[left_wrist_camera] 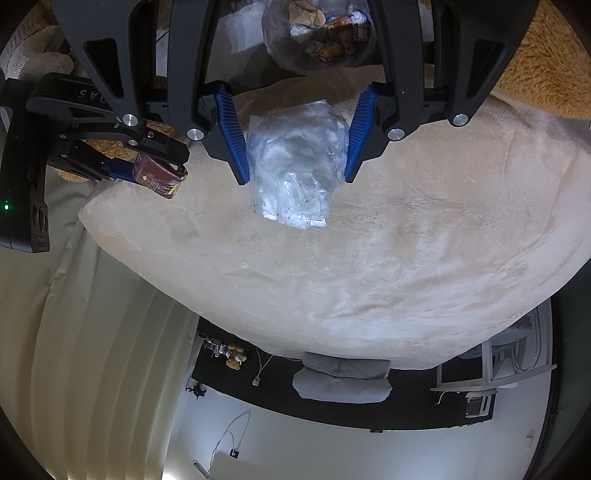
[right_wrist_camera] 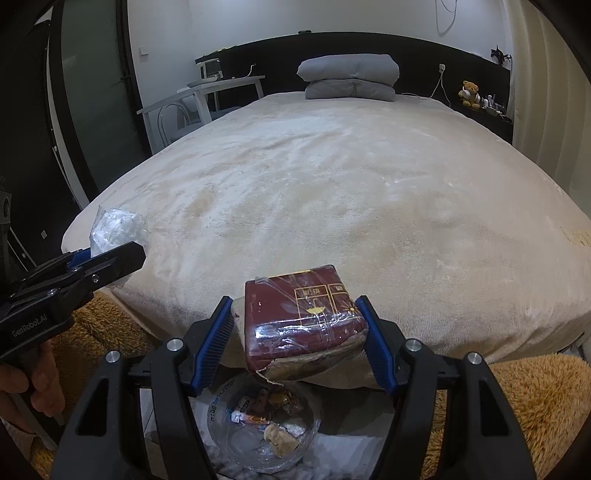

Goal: Collect trash
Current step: 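Carry the white bag and red packet down toward the clear bin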

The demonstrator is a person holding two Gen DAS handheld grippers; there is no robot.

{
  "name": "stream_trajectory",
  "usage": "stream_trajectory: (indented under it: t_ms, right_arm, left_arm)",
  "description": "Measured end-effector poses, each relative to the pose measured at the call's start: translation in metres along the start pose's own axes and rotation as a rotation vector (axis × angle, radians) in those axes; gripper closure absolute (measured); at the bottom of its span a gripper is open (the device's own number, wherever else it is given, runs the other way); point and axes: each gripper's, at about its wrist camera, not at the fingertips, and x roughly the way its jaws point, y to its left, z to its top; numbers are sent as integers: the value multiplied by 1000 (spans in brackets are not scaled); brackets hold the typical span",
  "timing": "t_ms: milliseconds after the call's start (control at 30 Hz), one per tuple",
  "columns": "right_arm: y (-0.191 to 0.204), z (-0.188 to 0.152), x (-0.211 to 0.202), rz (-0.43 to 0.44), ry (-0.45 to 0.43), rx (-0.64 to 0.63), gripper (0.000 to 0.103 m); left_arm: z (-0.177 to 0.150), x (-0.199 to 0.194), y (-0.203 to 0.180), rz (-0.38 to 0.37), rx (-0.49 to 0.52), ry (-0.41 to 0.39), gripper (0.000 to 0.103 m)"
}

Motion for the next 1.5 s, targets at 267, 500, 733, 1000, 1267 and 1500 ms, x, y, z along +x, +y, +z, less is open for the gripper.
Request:
stream_trajectory:
  t_ms: [267,500,733,1000,1267,1500]
  right_arm:
    - [3,-14,0,15,39,2,37]
    - [7,-24,12,50,118,14,37]
    - [6,-32,24,67,183,28,37]
    - [2,-38,44,103,266,75,37]
    - [2,-47,73,128,373,127,37]
    - [-5,-59,100,165,494,206,37]
  left_arm:
    - [-18,-2,2,-5,-18,45,53]
    - [-30,6,4,9,-19,108,53]
    - [-45,21,12,25,-61,214,53]
    - [-68,46,14,44,-34,354,53]
    - [-85,63,24,41,-48,476,53]
    - [-98,82,22,28,-60,593,53]
